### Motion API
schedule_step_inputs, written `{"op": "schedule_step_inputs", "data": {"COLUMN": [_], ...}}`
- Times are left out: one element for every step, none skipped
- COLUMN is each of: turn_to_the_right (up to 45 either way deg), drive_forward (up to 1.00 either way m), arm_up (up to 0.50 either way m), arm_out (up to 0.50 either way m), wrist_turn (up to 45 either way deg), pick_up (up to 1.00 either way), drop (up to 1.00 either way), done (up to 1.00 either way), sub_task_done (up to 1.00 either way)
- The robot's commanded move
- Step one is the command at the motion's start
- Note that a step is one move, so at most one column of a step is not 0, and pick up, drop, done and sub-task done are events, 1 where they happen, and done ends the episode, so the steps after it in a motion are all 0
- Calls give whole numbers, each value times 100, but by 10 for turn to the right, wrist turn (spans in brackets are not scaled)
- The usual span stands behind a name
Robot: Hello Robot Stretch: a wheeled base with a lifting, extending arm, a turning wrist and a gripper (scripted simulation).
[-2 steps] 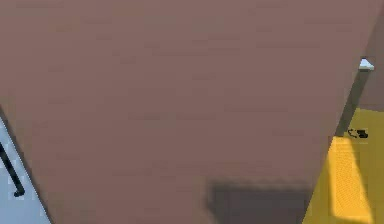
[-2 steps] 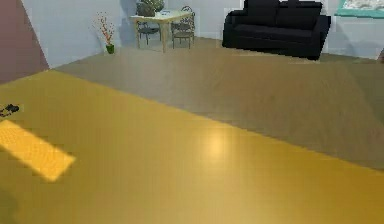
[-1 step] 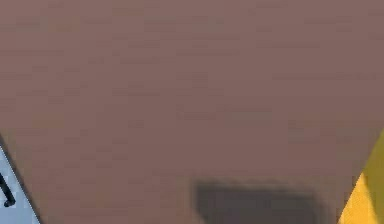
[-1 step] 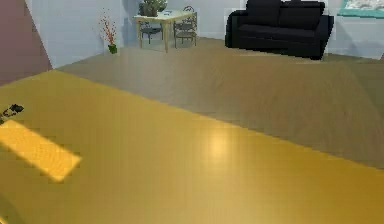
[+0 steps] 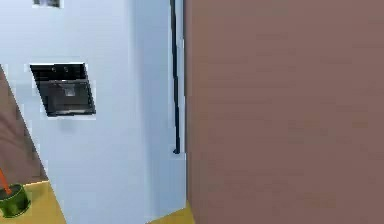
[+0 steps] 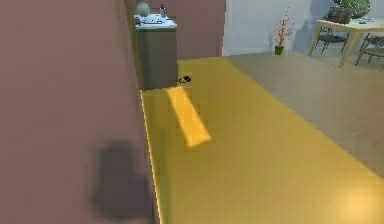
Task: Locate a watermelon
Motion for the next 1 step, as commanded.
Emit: {"op": "schedule_step_inputs", "data": {"turn_to_the_right": [-450], "drive_forward": [0], "arm_up": [0], "arm_out": [0], "wrist_turn": [0], "pick_up": [0], "drop": [0], "done": [0], "sub_task_done": [0]}}
